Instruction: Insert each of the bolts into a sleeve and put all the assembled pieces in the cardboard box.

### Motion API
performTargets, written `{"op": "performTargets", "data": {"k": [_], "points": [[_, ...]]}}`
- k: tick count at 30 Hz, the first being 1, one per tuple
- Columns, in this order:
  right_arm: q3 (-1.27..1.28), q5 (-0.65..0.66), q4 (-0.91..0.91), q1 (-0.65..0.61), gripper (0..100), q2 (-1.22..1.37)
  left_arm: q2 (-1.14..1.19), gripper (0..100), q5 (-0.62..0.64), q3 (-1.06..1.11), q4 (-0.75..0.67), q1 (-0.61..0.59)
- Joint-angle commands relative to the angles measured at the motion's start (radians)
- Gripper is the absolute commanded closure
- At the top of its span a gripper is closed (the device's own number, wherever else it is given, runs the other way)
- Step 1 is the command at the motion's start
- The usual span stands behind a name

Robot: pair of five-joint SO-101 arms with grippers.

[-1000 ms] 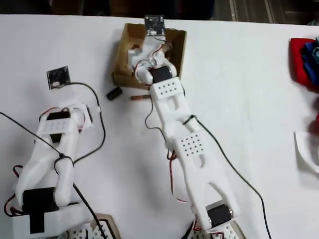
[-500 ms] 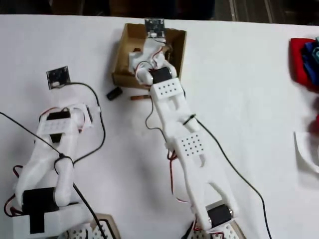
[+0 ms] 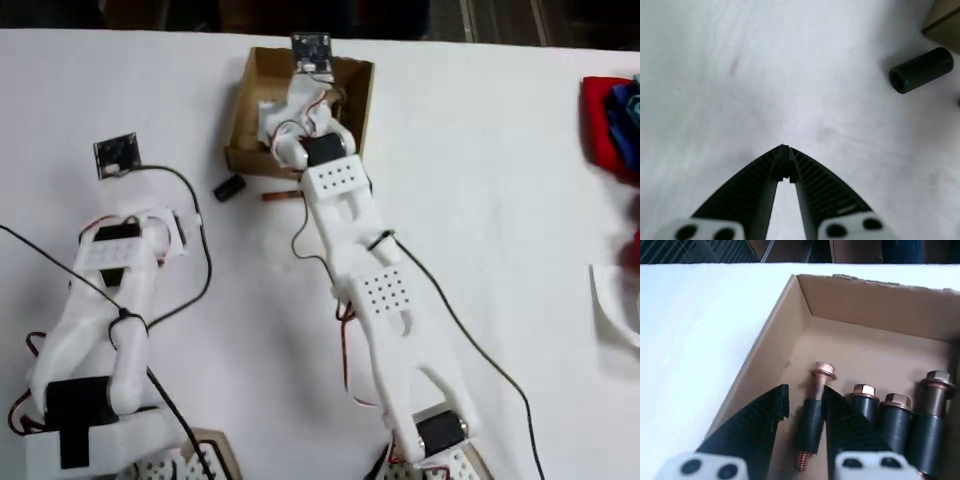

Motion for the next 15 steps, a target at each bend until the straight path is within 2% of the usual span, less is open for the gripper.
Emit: {"op": "performTargets", "data": {"k": [1, 5, 8, 15], "points": [[-0.012, -0.003, -0.01, 0.005, 92.2, -0.036, -0.011, 98, -0.002, -0.002, -0.017, -0.011], [-0.018, -0.003, -0.01, 0.005, 92.1, -0.039, -0.011, 98, -0.002, -0.002, -0.017, -0.014], [-0.029, -0.003, 0.015, 0.001, 92.1, -0.048, -0.012, 98, 0.005, -0.005, -0.018, -0.061], [-0.112, -0.003, 0.321, -0.051, 92.2, -0.168, -0.012, 98, 0.006, -0.045, -0.011, -0.17]]}}
